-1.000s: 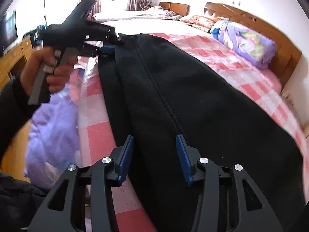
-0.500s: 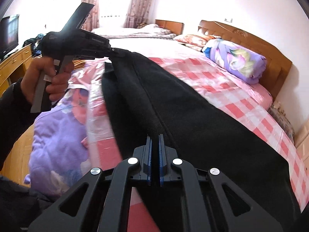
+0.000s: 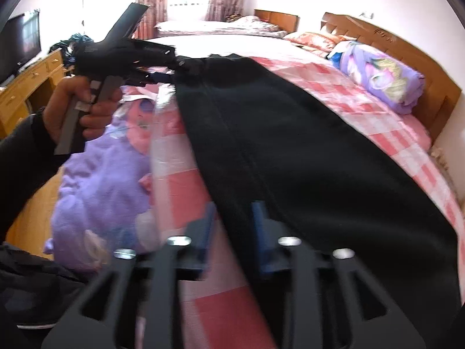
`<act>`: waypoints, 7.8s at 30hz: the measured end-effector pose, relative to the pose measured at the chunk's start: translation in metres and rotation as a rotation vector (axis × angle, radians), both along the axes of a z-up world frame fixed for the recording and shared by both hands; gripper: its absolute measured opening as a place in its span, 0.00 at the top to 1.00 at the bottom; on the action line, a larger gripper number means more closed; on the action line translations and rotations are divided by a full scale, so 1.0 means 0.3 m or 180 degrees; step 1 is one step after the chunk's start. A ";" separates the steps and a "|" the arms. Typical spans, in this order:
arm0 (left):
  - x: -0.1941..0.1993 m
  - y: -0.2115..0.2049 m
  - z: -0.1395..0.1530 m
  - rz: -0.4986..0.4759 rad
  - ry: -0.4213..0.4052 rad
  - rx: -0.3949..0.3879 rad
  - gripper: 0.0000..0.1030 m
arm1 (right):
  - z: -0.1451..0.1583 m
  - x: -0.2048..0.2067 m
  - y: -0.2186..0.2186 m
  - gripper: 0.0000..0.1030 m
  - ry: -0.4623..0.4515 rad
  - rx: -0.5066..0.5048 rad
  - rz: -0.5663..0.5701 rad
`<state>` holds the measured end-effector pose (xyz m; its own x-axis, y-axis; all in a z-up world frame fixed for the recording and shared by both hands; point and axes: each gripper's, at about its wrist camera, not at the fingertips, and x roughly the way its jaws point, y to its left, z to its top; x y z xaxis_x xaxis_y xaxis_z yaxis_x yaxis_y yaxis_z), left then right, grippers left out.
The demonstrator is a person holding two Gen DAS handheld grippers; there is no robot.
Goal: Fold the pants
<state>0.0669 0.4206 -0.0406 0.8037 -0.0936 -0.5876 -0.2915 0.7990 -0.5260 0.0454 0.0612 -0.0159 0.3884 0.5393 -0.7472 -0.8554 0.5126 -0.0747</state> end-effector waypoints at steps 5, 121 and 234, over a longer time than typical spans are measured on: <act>-0.091 -0.028 0.122 0.0543 -0.0122 0.0608 0.30 | 0.060 0.006 -0.089 0.29 0.0212 0.0384 -0.0143; 0.017 0.213 -0.042 0.0004 -0.0451 -0.1465 0.04 | 0.032 0.047 -0.930 0.05 0.0274 0.0145 -0.3028; 0.027 -0.775 0.036 -0.0807 0.0327 0.3040 0.01 | -0.029 0.158 -0.918 0.83 0.1416 0.2231 -0.2385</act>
